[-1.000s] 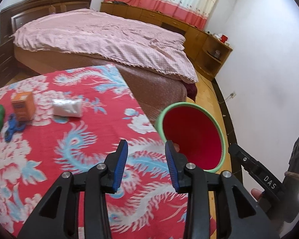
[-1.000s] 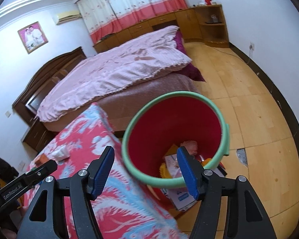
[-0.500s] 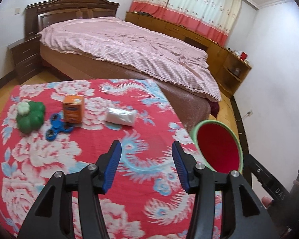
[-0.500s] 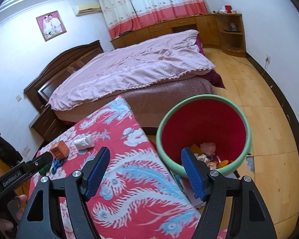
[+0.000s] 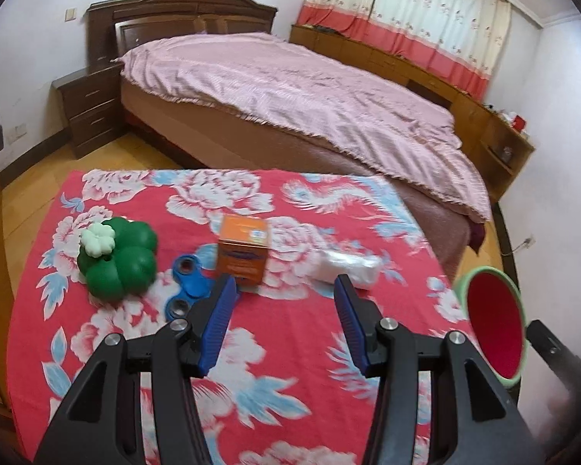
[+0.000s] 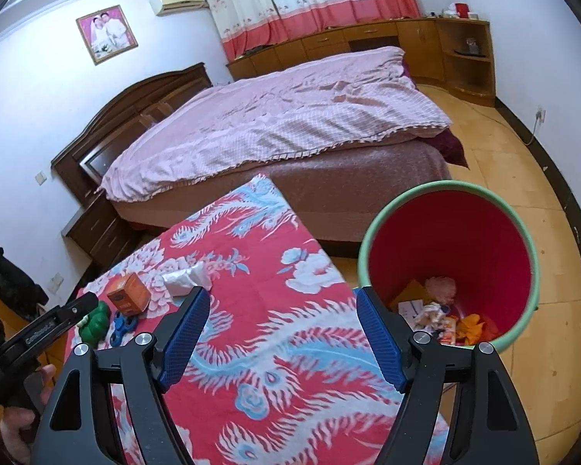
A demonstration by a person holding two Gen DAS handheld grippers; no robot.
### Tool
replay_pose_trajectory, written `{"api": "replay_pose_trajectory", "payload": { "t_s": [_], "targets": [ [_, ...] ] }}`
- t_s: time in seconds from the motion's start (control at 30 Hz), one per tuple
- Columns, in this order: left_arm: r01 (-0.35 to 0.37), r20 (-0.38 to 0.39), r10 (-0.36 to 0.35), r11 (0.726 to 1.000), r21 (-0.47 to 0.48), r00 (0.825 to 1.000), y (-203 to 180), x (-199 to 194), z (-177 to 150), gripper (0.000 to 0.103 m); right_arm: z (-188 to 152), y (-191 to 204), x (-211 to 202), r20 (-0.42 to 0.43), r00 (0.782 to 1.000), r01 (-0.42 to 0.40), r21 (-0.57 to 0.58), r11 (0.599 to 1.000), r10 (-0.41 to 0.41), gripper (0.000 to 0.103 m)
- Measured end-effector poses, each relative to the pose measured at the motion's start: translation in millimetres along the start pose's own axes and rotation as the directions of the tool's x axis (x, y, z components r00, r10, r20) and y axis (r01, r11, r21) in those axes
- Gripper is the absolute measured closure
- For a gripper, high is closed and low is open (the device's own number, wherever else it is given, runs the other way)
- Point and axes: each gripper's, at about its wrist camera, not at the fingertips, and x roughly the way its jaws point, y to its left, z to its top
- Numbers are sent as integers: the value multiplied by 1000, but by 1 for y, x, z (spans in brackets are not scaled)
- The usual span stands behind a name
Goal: Collect trash
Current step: 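Move both open tools back over the remaining items on the cloth, then grasp the orange box with the left tool while the right tool grasps the white plastic bag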
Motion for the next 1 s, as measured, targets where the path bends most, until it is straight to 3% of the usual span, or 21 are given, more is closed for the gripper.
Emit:
{"api": "replay_pose_trajectory", "payload": {
  "t_s": [0.43,0.7,1.0],
  "targets": [
    [-32,-70,33,999,23,997,20,65,21,50,10,16,44,-49,999,11,-18,1000,-12,24],
    [3,-80,-4,1000,-18,997,29,81,22,50,8,30,69,-87,996,1,-37,999,-5,24],
    [49,-14,-50,997,-56,999,39,72,20,54,1,53,91,-129,992,-12,-77,997,2,24]
  ]
}}
